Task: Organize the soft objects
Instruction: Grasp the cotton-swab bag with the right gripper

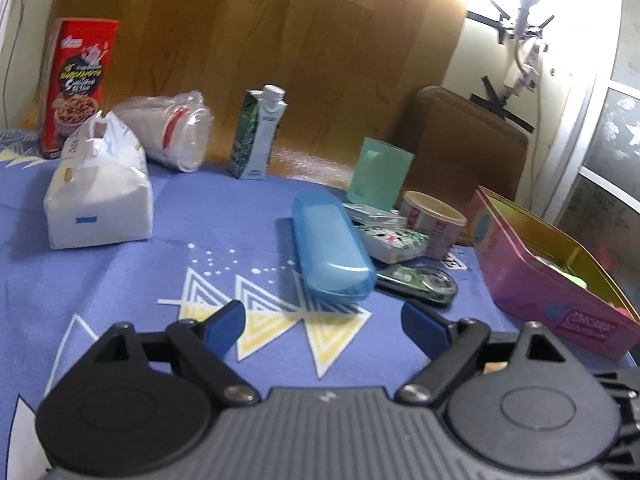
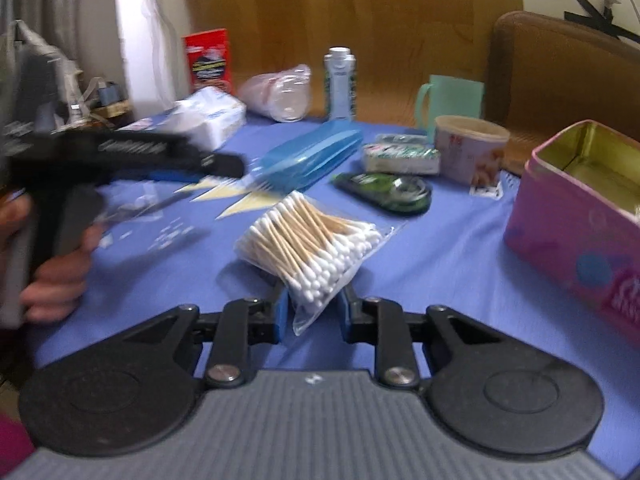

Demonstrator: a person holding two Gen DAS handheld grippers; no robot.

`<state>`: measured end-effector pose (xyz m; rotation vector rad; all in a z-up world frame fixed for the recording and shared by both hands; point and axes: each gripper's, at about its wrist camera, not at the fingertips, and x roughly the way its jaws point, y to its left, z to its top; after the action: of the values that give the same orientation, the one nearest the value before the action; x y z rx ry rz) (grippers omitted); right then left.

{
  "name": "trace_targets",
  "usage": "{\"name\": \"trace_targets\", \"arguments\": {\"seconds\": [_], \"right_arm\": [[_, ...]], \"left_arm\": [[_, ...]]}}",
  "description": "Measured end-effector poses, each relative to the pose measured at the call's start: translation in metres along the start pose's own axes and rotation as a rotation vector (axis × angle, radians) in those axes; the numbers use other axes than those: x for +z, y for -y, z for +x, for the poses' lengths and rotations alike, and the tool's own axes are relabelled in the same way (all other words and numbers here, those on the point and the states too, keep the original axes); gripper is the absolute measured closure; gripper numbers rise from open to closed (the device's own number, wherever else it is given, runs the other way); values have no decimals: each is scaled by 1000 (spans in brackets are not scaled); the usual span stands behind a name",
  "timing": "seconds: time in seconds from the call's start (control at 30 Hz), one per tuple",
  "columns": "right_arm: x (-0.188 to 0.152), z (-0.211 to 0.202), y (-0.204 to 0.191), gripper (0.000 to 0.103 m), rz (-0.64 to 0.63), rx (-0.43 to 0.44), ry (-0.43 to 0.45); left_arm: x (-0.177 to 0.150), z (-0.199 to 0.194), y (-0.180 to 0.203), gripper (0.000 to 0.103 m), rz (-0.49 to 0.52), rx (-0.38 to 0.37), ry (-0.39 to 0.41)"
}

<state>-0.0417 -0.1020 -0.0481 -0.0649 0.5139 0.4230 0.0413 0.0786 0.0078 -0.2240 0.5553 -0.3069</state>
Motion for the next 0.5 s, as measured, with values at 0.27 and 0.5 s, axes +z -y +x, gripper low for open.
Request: {"name": "trace_targets", "arguments": {"seconds": [0.27,0.5], "right_arm": [[-14,-14,4,53,16,-12,20],[-17,-10,-1,39,-16,-34,34]], "left_arm": [[-6,-3,14,3,-4,-68,-53],[-11,1,29,1,1,-115,-97]]}}
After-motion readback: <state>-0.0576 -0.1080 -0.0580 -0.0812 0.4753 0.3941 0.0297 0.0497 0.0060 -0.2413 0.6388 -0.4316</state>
